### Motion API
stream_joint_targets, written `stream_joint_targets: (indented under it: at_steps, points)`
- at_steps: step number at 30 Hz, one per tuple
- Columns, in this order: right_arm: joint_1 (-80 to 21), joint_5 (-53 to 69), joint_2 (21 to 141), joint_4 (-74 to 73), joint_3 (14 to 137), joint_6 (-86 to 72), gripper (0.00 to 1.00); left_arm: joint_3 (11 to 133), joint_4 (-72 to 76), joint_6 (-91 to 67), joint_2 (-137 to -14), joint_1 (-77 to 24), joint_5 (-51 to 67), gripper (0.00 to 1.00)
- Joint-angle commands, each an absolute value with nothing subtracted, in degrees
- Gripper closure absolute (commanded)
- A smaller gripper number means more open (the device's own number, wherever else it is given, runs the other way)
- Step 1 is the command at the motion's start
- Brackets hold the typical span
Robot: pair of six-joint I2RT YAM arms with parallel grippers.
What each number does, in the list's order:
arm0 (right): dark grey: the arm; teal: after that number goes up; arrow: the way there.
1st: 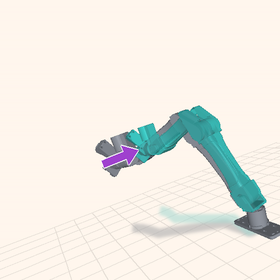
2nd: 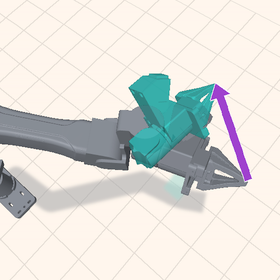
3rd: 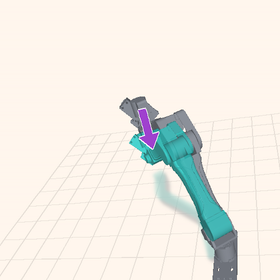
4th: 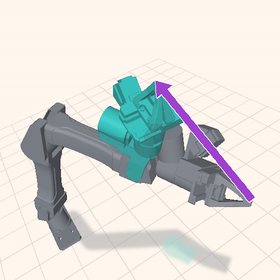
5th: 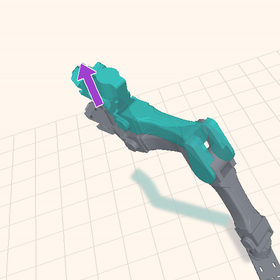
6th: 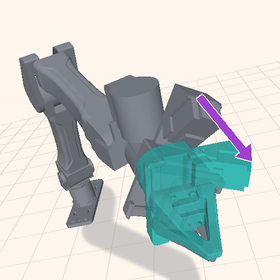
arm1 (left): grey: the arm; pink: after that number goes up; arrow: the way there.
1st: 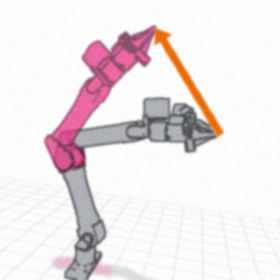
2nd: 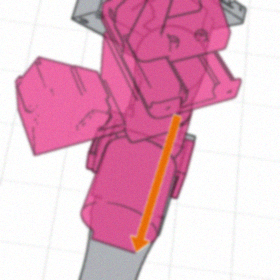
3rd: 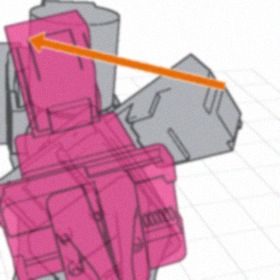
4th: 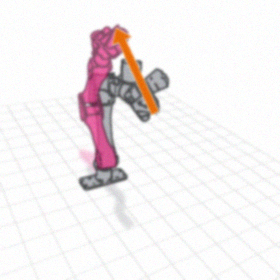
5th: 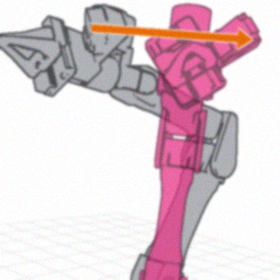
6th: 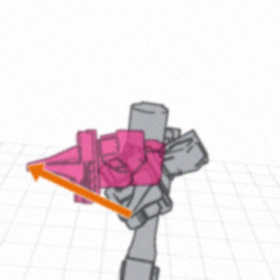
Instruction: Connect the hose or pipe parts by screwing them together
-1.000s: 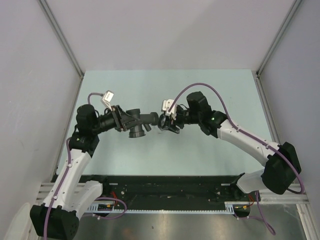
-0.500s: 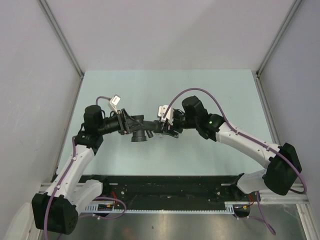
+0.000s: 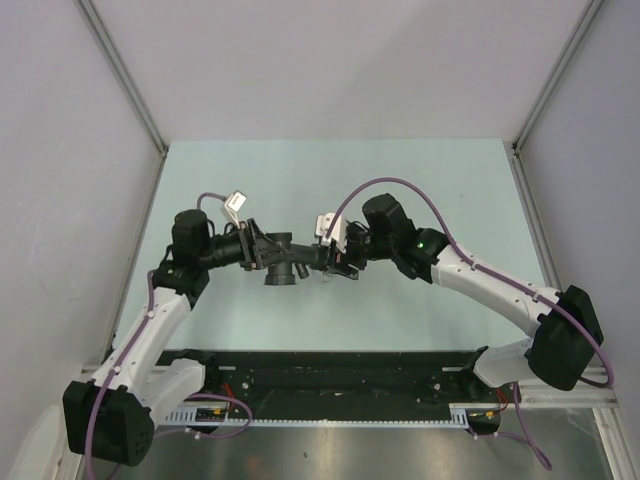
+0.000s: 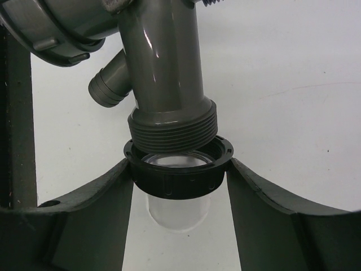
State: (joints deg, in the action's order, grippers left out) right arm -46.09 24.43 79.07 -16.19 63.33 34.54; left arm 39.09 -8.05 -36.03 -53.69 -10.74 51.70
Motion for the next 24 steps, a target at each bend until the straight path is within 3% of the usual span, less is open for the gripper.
stream_joint_targets:
  at_steps: [1, 24]
  points:
    - [-46.7, 27.1, 78.5, -12.4, 64.2, 34.5, 0.58, 40.3, -6.9, -36.2, -54.8, -11.8, 54.6, 1.00]
    - [-42.9, 32.8, 76.7, -11.5, 60.9, 34.5, 0.63, 41.8, -6.1, -35.0, -60.5, -13.4, 63.6, 1.00]
